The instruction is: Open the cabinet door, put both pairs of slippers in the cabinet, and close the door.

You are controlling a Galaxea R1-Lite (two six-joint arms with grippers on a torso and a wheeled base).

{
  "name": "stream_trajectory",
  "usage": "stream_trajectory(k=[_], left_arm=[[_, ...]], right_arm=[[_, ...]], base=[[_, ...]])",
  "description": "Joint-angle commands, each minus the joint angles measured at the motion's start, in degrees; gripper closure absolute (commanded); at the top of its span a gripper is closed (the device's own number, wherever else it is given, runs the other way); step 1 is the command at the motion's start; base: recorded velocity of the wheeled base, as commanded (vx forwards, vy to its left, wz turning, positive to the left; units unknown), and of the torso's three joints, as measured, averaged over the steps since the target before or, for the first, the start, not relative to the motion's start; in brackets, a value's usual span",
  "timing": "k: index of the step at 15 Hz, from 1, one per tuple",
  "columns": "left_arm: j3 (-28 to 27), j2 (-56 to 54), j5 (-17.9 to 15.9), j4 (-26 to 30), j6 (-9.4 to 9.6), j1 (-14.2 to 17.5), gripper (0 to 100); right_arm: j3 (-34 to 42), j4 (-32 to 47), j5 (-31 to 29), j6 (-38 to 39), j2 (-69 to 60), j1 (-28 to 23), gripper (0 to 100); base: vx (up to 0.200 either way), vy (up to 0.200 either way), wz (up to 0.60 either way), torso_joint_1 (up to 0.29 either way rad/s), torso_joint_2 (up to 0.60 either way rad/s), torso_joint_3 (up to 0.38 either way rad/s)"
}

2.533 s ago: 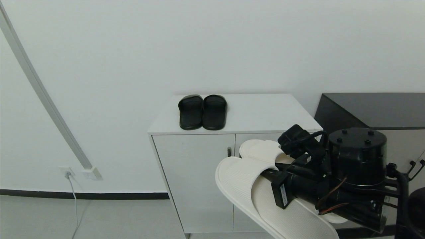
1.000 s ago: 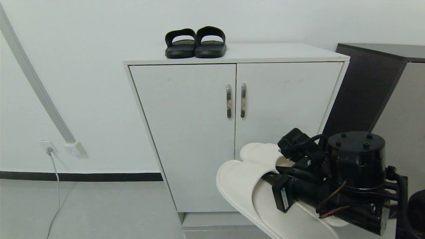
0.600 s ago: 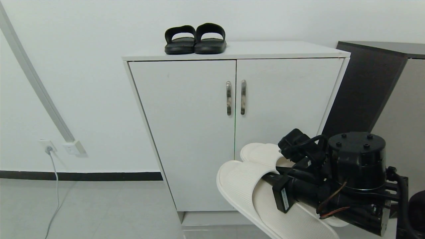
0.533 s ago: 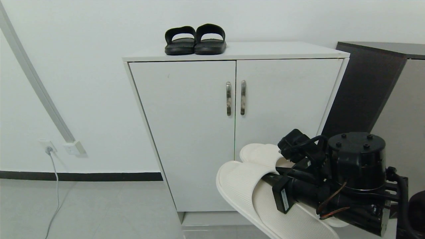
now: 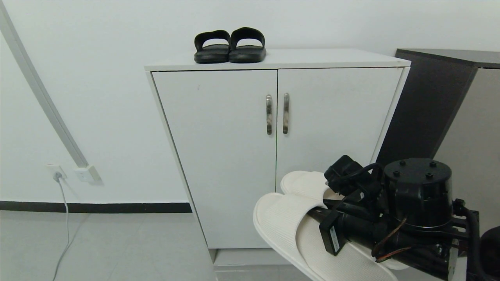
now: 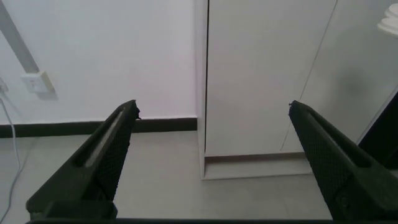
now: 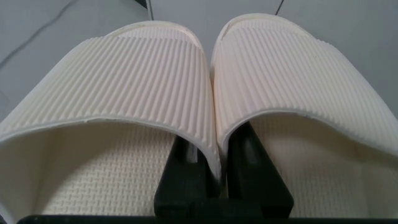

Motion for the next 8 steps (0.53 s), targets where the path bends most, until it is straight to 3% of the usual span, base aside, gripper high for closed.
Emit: stream_trajectory(k=[1, 2, 4, 6, 8], left_arm=[[-7.21, 8.47, 1.25, -0.05, -1.41, -0.09, 0], [-10.46, 12.69, 0.37, -0.05, -2.99, -0.44, 0], [-12.30, 20.52, -4.29, -1.19, -2.47, -0.88, 0], [-12.83, 30.01, -12.99, -7.87, -2.29, -0.88, 0], [-13.09, 36.69, -16.59, -11.65, -0.36, -0.88, 0]], right_arm=[[0.21, -0.18, 0.09, -0.69, -0.19, 0.00, 100], [0.65, -0.44, 0.01, -0.69, -0.19, 0.00, 100], [1.27, -2.46, -0.26, -0.69, -0.19, 0.00, 100], [1.80, -3.87, -0.26, -0.78, 0.07, 0.00, 100], [1.71, -3.87, -0.26, -0.78, 0.25, 0.00, 100]], base=[[0.000, 0.000, 0.00, 0.002, 0.11, 0.056], [0.000, 0.000, 0.00, 0.002, 0.06, 0.036], [0.000, 0.000, 0.00, 0.000, 0.00, 0.000], [0.000, 0.000, 0.00, 0.000, 0.00, 0.000], [0.000, 0.000, 0.00, 0.000, 0.00, 0.000]])
